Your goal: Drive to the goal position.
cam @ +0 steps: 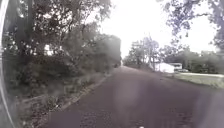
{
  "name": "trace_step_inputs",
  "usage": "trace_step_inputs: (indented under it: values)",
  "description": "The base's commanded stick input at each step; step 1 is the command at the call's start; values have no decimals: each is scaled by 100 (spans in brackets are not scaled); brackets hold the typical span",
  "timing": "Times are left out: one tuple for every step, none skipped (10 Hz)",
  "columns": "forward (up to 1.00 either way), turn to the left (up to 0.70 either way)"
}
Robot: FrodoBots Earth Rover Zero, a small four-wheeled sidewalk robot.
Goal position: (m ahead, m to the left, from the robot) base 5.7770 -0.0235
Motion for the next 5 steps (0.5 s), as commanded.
trace_step_inputs:
  values:
    - [70,1]
    - [70,1]
    - [70,1]
    - [70,1]
    - [70,1]
